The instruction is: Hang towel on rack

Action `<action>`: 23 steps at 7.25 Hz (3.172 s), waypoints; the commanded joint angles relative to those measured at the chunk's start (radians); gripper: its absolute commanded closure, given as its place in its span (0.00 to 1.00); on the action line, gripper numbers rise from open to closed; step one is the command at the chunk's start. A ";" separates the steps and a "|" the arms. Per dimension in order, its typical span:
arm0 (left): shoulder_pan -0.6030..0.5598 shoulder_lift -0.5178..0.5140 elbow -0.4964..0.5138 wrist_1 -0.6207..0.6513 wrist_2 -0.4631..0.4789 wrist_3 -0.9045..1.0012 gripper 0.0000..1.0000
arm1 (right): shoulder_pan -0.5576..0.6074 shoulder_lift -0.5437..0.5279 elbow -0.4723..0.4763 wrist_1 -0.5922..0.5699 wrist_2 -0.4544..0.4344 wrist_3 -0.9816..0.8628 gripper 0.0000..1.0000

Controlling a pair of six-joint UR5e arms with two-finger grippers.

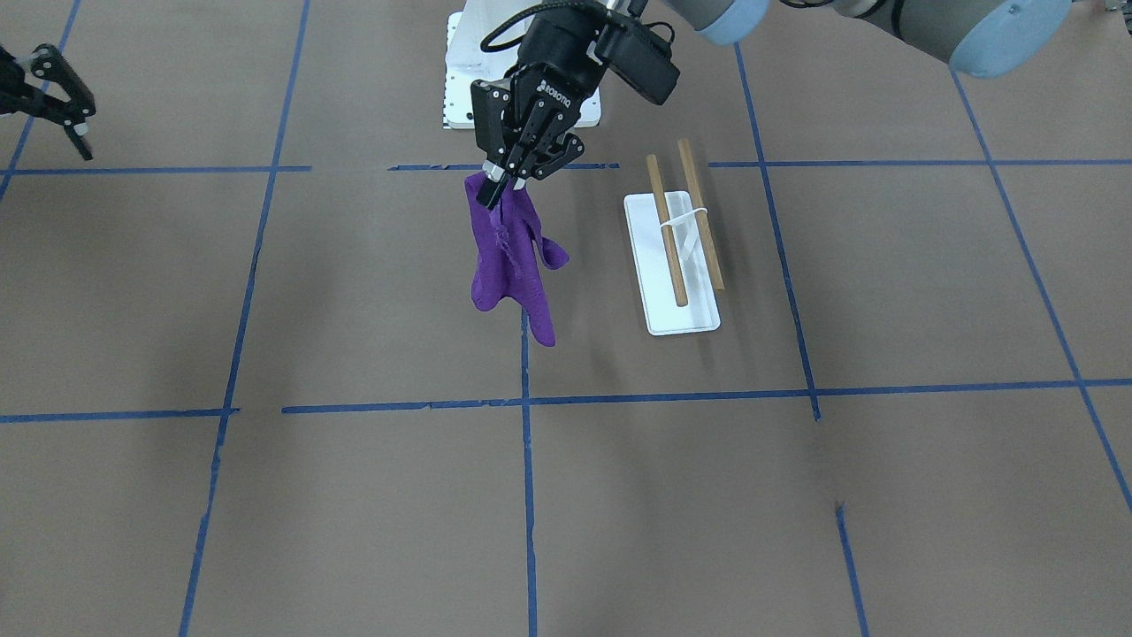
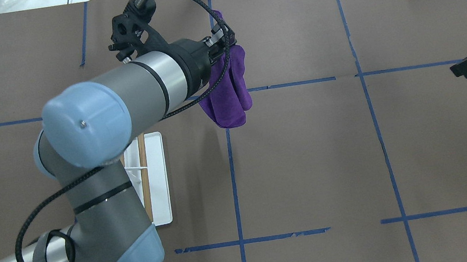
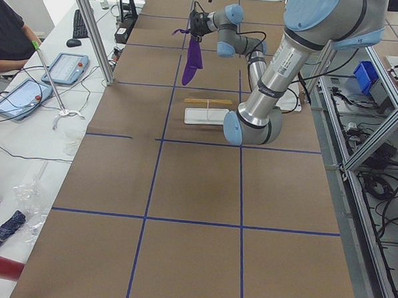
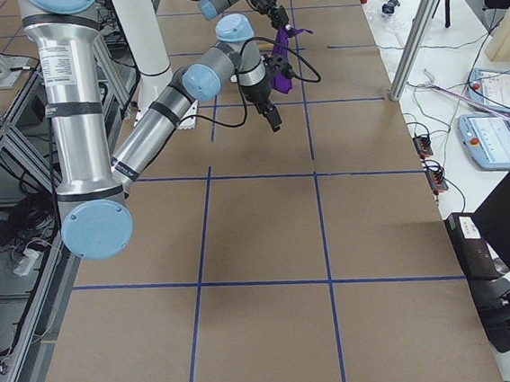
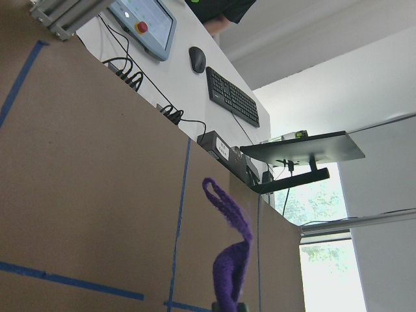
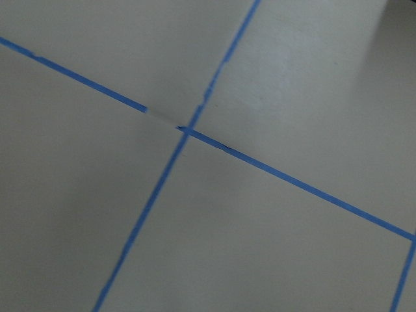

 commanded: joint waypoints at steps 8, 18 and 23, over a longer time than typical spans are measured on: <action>0.033 0.624 -0.250 0.236 0.292 0.020 1.00 | 0.223 0.036 -0.327 -0.018 0.181 -0.170 0.00; 0.017 0.651 -0.247 0.230 -0.006 0.371 0.00 | 0.197 0.039 -0.399 -0.017 0.132 -0.179 0.00; -0.537 0.628 -0.144 0.244 -0.688 1.044 0.00 | 0.200 0.028 -0.412 -0.017 0.145 -0.170 0.00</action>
